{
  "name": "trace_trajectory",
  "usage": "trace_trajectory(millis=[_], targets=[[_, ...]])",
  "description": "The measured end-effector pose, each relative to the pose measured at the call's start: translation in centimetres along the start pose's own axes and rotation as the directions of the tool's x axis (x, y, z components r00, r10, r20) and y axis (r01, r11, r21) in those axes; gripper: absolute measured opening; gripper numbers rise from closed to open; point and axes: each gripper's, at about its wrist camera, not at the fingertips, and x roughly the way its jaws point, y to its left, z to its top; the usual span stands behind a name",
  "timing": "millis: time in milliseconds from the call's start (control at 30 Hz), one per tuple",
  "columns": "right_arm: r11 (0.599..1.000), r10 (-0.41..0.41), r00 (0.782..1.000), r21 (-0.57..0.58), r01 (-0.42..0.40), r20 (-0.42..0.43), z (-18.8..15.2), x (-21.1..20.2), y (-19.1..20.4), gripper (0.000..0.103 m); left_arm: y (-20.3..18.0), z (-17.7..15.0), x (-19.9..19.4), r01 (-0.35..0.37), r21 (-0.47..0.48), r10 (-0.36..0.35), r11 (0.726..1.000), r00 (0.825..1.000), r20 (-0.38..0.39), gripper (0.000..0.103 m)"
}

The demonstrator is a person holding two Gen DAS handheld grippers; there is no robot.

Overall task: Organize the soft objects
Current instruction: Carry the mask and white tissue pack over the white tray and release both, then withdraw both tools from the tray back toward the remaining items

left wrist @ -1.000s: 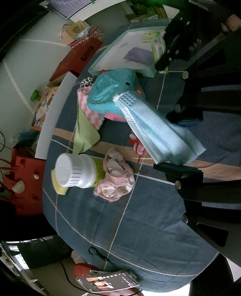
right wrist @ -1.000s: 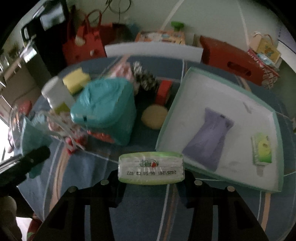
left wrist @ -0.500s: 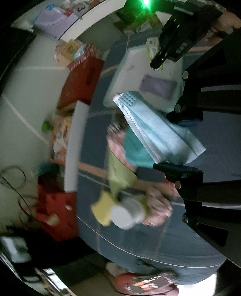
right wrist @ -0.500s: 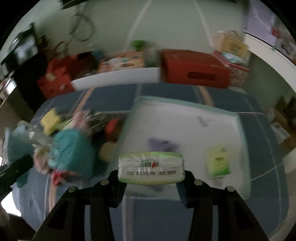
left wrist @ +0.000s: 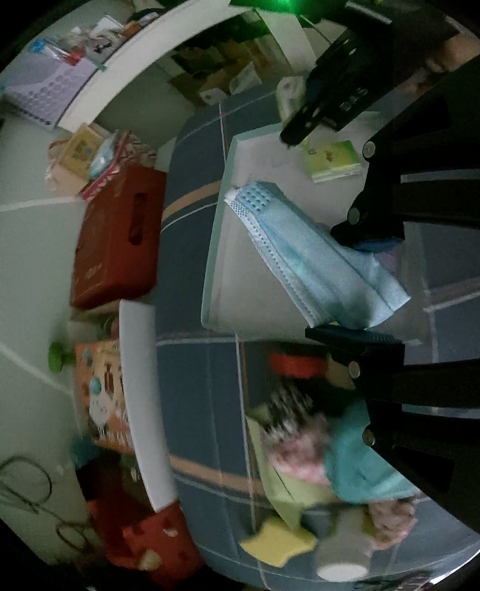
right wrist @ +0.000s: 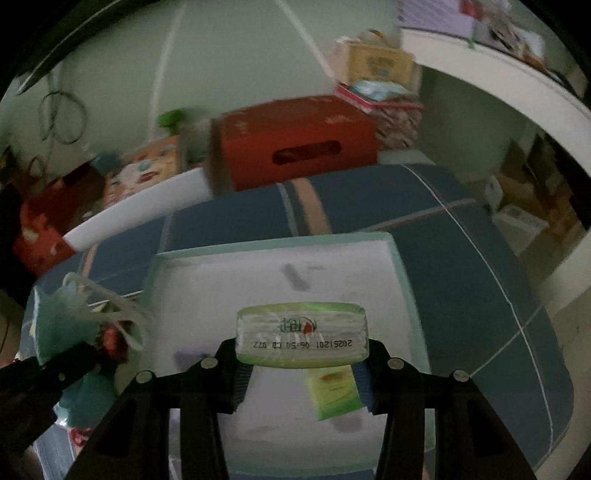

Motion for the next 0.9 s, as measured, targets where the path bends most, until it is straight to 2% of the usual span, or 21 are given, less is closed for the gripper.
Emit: trace_trajectory(millis=[133, 167, 233, 267, 300, 333, 433, 500, 667, 733, 900], targets=[[0.999, -0.013, 1.000, 0.038, 0.014, -0.011, 0.2, 1.2, -1.8, 0.049, -1.4, 1.0, 3.3, -0.007, 0.007, 0.007, 1.000, 0.999, -0.037, 0.036], [0.999, -0.012, 1.000, 0.045, 0.012, -0.015, 0.1, 1.4, -2.0, 0.049, -1.5, 1.3, 4.3, -0.005, -0.002, 0.005, 1.000, 0.999, -0.046, 0.039], [0.999, -0.014, 1.000, 0.050, 0.015, -0.019, 0.1, 1.8, -2.2, 0.050, -1.7, 1.8, 5.3, -0.010, -0.017, 0.009, 1.000, 0.999, -0.052, 0.059], [0.998, -0.024, 1.000, 0.050, 0.025, -0.017, 0.0, 1.8, -2.3, 0.050, -1.7, 1.9, 5.6, -0.017, -0.020, 0.016, 1.000, 0.999, -0.050, 0.080], [0.998, -0.038, 0.999, 0.047, 0.039, -0.018, 0.1, 1.9, -2.3, 0.053, -1.6, 1.9, 5.7, -0.026, -0.026, 0.025, 0.999, 0.999, -0.040, 0.090], [0.998, -0.052, 0.998, 0.042, 0.053, -0.024, 0.2, 2.0, -2.2, 0.062, -1.5, 1.9, 5.7, -0.028, -0.033, 0.027, 0.999, 0.999, -0.027, 0.090], [0.997, -0.063, 0.997, 0.031, 0.064, -0.040, 0.1, 2.2, -1.8, 0.074, -0.9, 1.9, 5.4, -0.017, -0.058, 0.015, 0.998, 1.000, -0.020, 0.091], [0.998, -0.067, 0.997, 0.012, 0.067, -0.043, 0.1, 2.2, -1.5, 0.076, -0.5, 1.7, 5.2, -0.023, -0.069, 0.022, 0.997, 1.000, -0.016, 0.096], [0.996, -0.081, 0.996, -0.052, 0.079, -0.035, -0.1, 1.8, 0.1, 0.080, 0.0, 1.0, 3.2, -0.020, -0.070, 0.021, 0.997, 1.000, 0.015, 0.096], [0.995, -0.079, 0.996, -0.062, 0.077, -0.032, -0.2, 1.6, 0.3, 0.085, 0.4, 0.8, 2.3, -0.022, -0.078, 0.025, 0.997, 0.999, 0.039, 0.096], [0.994, -0.100, 0.995, -0.040, 0.099, -0.022, -0.2, 1.2, 0.0, 0.087, 2.1, -0.3, 0.1, -0.004, -0.109, 0.010, 0.994, 0.998, 0.058, 0.096]])
